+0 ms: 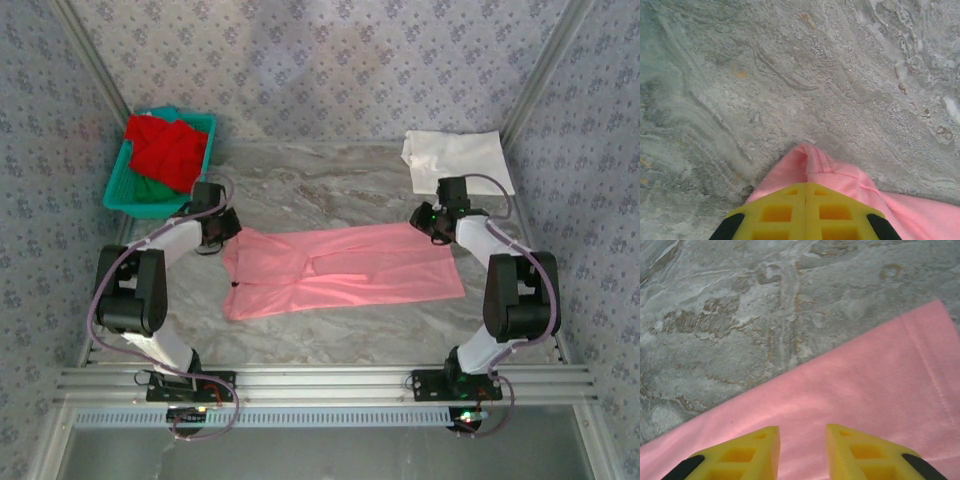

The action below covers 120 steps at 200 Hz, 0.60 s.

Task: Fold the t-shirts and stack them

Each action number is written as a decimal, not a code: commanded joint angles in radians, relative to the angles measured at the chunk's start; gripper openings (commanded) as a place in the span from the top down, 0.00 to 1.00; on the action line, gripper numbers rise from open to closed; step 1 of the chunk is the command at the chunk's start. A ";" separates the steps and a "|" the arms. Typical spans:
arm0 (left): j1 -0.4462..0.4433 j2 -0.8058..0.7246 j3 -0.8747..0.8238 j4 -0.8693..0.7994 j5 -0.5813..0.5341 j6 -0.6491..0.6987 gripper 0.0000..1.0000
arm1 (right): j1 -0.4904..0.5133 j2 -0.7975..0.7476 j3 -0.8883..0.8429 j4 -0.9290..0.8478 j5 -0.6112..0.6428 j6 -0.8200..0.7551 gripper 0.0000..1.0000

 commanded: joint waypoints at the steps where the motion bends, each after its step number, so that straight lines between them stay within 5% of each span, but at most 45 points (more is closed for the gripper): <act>1: -0.016 0.037 0.024 -0.002 0.037 -0.016 0.99 | 0.038 0.021 0.048 -0.076 0.001 -0.092 0.68; 53: -0.029 0.024 0.008 -0.044 0.042 -0.054 0.91 | 0.073 0.041 0.064 -0.071 -0.010 -0.098 0.68; 120: -0.049 -0.270 -0.208 -0.176 0.054 -0.110 0.79 | 0.078 0.034 0.035 -0.060 -0.015 -0.105 0.68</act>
